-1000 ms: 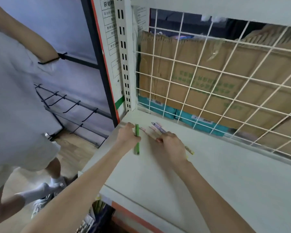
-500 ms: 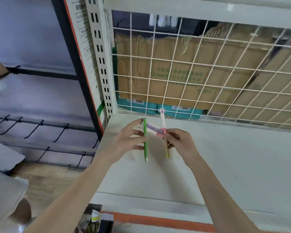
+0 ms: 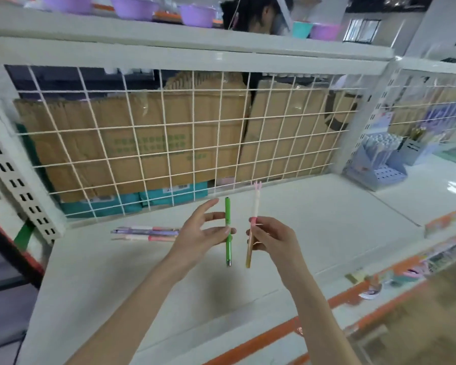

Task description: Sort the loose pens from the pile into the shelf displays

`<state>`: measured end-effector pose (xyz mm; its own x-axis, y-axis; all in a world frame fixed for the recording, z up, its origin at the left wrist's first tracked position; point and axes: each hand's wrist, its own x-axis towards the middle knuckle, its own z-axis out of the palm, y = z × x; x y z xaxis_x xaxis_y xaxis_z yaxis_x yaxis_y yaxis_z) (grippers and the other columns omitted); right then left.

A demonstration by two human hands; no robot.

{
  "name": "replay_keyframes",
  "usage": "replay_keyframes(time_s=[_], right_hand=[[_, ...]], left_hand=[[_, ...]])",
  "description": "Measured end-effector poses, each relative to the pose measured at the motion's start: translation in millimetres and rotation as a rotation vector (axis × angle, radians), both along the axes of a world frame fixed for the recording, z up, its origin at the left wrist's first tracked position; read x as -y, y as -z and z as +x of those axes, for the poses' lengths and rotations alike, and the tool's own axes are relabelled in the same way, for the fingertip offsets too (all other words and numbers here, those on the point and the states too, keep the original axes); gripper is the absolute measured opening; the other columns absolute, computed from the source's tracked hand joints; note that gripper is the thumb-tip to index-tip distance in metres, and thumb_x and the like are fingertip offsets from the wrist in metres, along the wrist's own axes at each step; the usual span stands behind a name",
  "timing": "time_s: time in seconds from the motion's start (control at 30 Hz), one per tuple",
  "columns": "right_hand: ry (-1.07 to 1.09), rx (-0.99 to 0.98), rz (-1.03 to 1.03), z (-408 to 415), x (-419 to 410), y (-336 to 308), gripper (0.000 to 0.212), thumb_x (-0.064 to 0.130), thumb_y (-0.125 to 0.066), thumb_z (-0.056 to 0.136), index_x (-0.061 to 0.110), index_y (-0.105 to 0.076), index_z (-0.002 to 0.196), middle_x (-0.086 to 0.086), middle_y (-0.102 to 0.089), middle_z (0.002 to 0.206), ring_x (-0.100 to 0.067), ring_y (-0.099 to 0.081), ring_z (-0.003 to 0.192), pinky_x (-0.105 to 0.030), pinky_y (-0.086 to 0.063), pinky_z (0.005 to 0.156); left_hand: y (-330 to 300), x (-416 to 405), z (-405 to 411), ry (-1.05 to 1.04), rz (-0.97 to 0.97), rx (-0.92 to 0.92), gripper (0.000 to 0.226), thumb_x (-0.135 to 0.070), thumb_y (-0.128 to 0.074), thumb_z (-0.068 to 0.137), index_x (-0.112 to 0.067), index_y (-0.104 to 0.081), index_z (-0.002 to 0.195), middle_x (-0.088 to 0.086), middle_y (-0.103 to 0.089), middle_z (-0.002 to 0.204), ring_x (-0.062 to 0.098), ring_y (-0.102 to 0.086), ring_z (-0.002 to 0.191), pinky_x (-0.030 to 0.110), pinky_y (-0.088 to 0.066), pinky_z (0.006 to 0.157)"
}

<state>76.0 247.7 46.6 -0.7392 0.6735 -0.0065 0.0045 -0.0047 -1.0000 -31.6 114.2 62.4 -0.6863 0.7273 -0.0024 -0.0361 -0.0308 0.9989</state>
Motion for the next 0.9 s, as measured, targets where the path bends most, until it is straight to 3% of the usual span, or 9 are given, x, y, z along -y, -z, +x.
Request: replay_keyframes(time_s=[0.13,0.3,0.43,0.67,0.9], right_hand=[[0.071,-0.033,0.041,32,-30,-9,0.015,0.002,-0.056,0.09,0.01,-0.068,0.095,-0.009,-0.066,0.076,-0.018,-0.061,0.07,-0.025,-0.052,0.062],[0.134,-0.061,0.082,80,-80,-21,0.015,0.002,-0.056,0.09,0.011,-0.067,0.096,-0.009,-0.066,0.079,-0.018,-0.062,0.071,-0.022,-0.053,0.061],[0.175,-0.078,0.114,129,-134,-29,0.016,0.003,-0.056,0.09,0.015,-0.066,0.092,-0.01,-0.066,0.079,-0.017,-0.062,0.069,-0.024,-0.053,0.061],[0.269,-0.099,0.167,225,-236,-40,0.014,0.005,-0.058,0.09,0.016,-0.066,0.088,-0.007,-0.067,0.076,-0.017,-0.061,0.069,-0.028,-0.055,0.063],[0.428,0.002,0.23,324,-330,-44,0.01,0.012,-0.061,0.09,0.007,-0.067,0.096,-0.011,-0.068,0.077,-0.02,-0.063,0.07,-0.029,-0.056,0.063]], left_hand=[[-14,-45,27,0.077,0.005,-0.084,0.066,-0.007,-0.066,0.083,-0.031,-0.037,0.137,-0.003,-0.055,0.124,0.014,-0.07,0.088,0.022,-0.054,0.081],[-32,-106,64,0.164,0.004,-0.163,0.066,-0.003,-0.065,0.084,-0.038,-0.037,0.132,-0.013,-0.058,0.11,0.007,-0.07,0.083,0.009,-0.049,0.062],[-45,-161,102,0.204,0.031,-0.193,0.065,0.004,-0.059,0.087,-0.032,-0.037,0.136,-0.005,-0.058,0.111,0.011,-0.07,0.084,0.014,-0.051,0.064],[-58,-281,198,0.358,0.059,-0.222,0.066,0.012,-0.054,0.087,-0.04,-0.038,0.125,0.011,-0.052,0.113,0.016,-0.07,0.082,0.018,-0.053,0.065],[-59,-391,284,0.468,0.107,-0.151,0.051,0.008,-0.058,0.084,-0.033,-0.046,0.113,0.018,-0.053,0.105,0.028,-0.069,0.079,0.041,-0.057,0.079]])
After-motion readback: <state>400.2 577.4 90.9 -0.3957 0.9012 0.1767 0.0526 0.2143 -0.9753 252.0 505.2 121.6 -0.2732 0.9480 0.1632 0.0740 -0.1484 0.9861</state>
